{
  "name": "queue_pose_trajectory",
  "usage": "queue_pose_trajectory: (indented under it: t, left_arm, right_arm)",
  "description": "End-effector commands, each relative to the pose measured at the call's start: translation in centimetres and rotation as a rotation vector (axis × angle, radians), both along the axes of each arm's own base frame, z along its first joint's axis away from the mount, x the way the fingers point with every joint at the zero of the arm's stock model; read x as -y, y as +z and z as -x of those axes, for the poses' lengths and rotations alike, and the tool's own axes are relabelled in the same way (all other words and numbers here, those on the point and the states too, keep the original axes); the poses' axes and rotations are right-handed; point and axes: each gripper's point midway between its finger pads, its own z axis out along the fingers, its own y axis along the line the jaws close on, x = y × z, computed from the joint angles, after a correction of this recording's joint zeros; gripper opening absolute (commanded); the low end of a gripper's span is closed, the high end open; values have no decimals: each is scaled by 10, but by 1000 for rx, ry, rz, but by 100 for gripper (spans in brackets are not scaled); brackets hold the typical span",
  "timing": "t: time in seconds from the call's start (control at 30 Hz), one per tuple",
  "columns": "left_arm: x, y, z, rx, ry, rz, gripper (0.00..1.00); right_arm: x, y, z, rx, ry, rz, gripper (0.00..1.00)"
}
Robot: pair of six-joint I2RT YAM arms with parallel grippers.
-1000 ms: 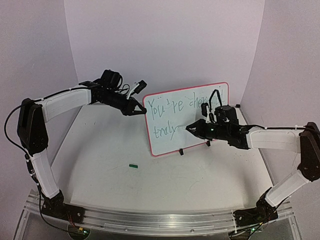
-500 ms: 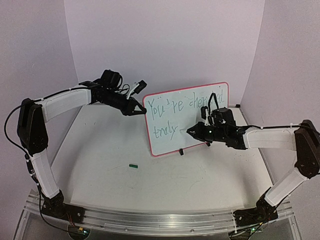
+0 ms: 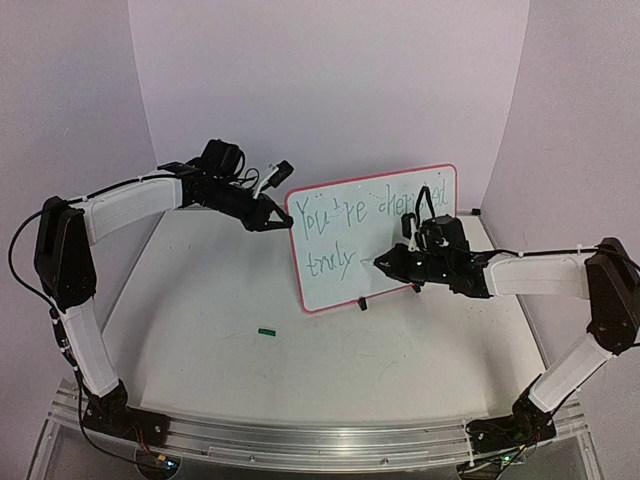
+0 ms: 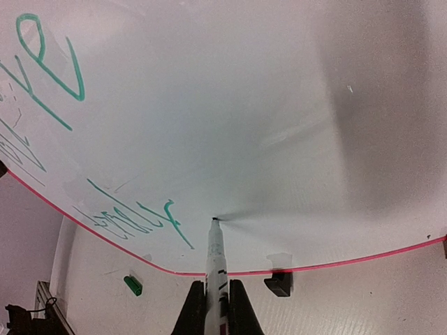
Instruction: Write a sentence on the whiteboard
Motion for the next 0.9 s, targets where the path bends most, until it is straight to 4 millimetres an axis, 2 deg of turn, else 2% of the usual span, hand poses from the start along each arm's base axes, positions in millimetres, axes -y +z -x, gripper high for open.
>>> queue_pose_trajectory:
  t: [0.0,0.43,0.63,0.77,0.87]
  left_arm:
    - [-9,8,2,47,18,-22,0]
    - [-9,9,2,47,17,-20,0]
    - [-8,9,3,36,16,-8,0]
    - [-7,11,2,31,22,0,1]
    - [-6,11,2,24,22,6,5]
  right_arm:
    - [0,19,-17,55,-37,-14,0]
    - [-1,21,-17,59,-31,-16,0]
    - [0,38,-2,82,16,-41,0]
    - [11,52,10,119,12,-35,0]
    - [20,63,17,147,2,-27,0]
